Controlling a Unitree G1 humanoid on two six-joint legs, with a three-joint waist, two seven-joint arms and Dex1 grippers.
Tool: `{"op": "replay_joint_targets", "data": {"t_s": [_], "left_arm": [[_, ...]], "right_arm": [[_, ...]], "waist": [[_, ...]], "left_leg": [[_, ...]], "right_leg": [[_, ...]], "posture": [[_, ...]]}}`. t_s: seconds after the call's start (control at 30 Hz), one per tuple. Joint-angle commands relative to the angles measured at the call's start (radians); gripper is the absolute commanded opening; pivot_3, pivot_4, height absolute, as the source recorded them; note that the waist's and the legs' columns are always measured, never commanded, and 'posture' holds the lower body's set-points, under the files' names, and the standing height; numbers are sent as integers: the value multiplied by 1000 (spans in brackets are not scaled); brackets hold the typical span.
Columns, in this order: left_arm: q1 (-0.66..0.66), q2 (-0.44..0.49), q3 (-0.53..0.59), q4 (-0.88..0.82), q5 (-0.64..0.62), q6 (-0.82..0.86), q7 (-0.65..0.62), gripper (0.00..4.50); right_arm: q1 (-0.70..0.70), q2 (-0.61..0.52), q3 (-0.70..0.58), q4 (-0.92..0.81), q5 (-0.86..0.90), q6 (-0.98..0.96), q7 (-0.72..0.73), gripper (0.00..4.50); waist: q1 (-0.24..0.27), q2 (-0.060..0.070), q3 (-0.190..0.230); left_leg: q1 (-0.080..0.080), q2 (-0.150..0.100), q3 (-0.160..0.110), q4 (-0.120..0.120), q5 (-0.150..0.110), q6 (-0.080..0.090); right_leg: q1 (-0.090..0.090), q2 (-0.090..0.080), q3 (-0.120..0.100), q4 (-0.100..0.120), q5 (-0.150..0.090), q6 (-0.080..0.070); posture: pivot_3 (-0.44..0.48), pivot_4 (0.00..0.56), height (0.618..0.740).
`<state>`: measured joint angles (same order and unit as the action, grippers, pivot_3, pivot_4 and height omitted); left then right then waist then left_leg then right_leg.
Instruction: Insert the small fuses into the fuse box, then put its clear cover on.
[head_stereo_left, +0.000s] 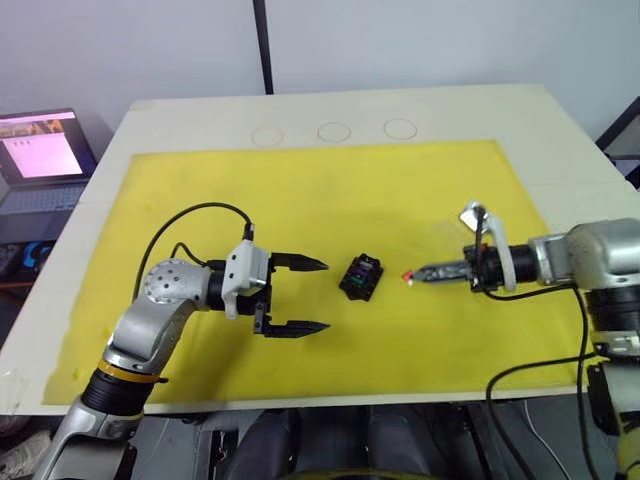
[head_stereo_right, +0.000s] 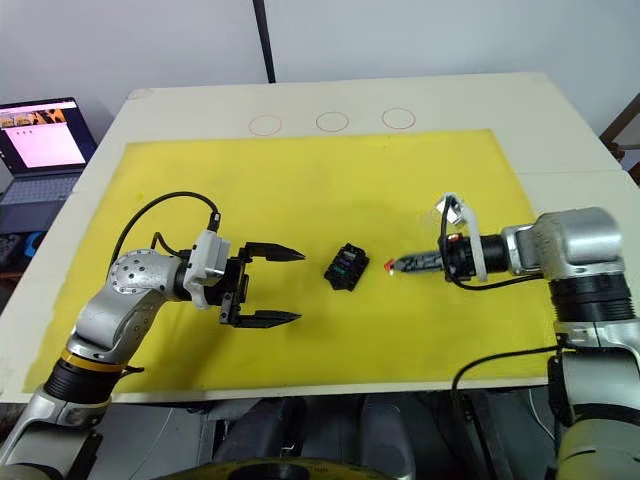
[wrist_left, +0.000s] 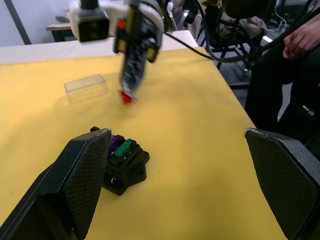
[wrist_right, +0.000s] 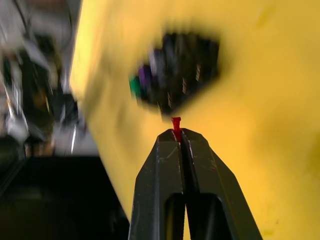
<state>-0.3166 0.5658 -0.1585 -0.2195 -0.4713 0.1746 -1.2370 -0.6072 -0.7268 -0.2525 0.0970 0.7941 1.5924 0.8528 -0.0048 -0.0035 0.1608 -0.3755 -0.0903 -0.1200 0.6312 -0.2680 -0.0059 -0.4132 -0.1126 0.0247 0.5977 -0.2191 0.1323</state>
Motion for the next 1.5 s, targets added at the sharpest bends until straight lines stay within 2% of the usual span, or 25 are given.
{"op": "replay_joint_targets", "data": {"t_s": [0.03,0.1,0.17,0.2,0.27,0.33,0.4,0.57,0.7,0.9,1.2,1.3,1.37,1.5], "left_arm": [[1,5,26,-27,-23,-1,1,4500],[-4,-1,22,-24,-22,0,-3,4500],[-11,-7,20,-21,-22,3,-5,4500],[-15,-9,19,-19,-21,4,-8,4500],[-22,-10,18,-15,-21,5,-13,4500],[-23,-11,17,-14,-21,6,-20,4500],[-22,-10,17,-13,-21,6,-25,4500],[-13,-8,21,-18,-20,6,-33,4500],[-10,-9,19,-28,-21,12,-31,4500],[-12,-8,21,-31,-23,15,-31,4500],[-8,-7,18,-38,-25,19,-27,4500],[-7,-8,16,-40,-26,19,-25,4500],[-6,-8,16,-41,-26,19,-24,4500],[-3,-12,14,-39,-26,17,-22,4500]], "right_arm": [[167,457,-454,-413,161,22,-770,32],[219,708,-583,-626,218,22,-1100,32],[227,878,-637,-746,314,22,-1334,32],[223,942,-651,-781,354,22,-1425,32],[328,869,-502,-740,708,-199,-1767,32],[427,716,-337,-710,1022,-443,-2045,32],[489,610,-232,-733,1155,-610,-2166,32],[566,522,-9,-836,1178,-887,-2202,32],[557,481,95,-870,1178,-1019,-2193,32],[560,393,122,-801,1178,-1052,-2145,32],[597,371,159,-815,1178,-1084,-2130,32],[607,357,164,-817,1178,-1087,-2123,631],[617,342,163,-817,1178,-1084,-2110,1197],[692,277,151,-862,1178,-1086,-2047,2724]], "waist": [[6,-5,-3],[9,0,-5],[12,6,-5],[18,5,-6],[19,4,-7],[12,4,-7],[5,5,-6],[-21,5,-6],[-28,5,-6],[-13,5,-6],[-10,5,-6],[-8,5,-6],[-8,5,-6],[-6,4,-6]], "left_leg": [[0,1,-2,-2,0,0],[-2,2,-4,-2,0,-6],[-15,-2,-2,1,4,-13],[-16,-2,0,1,7,-17],[-15,-2,-1,3,6,-15],[-10,-2,-3,1,4,-12],[-7,-2,0,0,3,-10],[0,1,4,-1,1,-6],[0,2,3,-1,0,-5],[1,2,3,0,0,-5],[1,2,2,0,0,-5],[1,2,2,0,0,-5],[1,2,2,0,0,-5],[1,2,2,0,0,-5]], "right_leg": [[-1,1,0,0,0,-1],[-6,3,0,4,-1,-2],[-23,0,3,16,-1,-3],[-26,-1,4,17,-1,-2],[-21,-1,2,16,0,-2],[-16,-1,1,14,-1,-3],[-15,-1,2,14,-1,-3],[-10,2,3,15,-4,-4],[-9,3,3,15,-5,-4],[-7,3,3,14,-6,-4],[-7,4,3,14,-6,-4],[-7,3,3,14,-6,-4],[-7,3,3,14,-6,-4],[-7,3,3,14,-6,-4]], "posture": [[0,150,740],[0,150,740],[0,150,740],[0,150,740],[0,150,740],[0,150,740],[0,150,740],[0,150,740],[0,150,740],[0,150,740],[0,150,740],[0,150,740],[0,150,740],[0,150,740]]}}
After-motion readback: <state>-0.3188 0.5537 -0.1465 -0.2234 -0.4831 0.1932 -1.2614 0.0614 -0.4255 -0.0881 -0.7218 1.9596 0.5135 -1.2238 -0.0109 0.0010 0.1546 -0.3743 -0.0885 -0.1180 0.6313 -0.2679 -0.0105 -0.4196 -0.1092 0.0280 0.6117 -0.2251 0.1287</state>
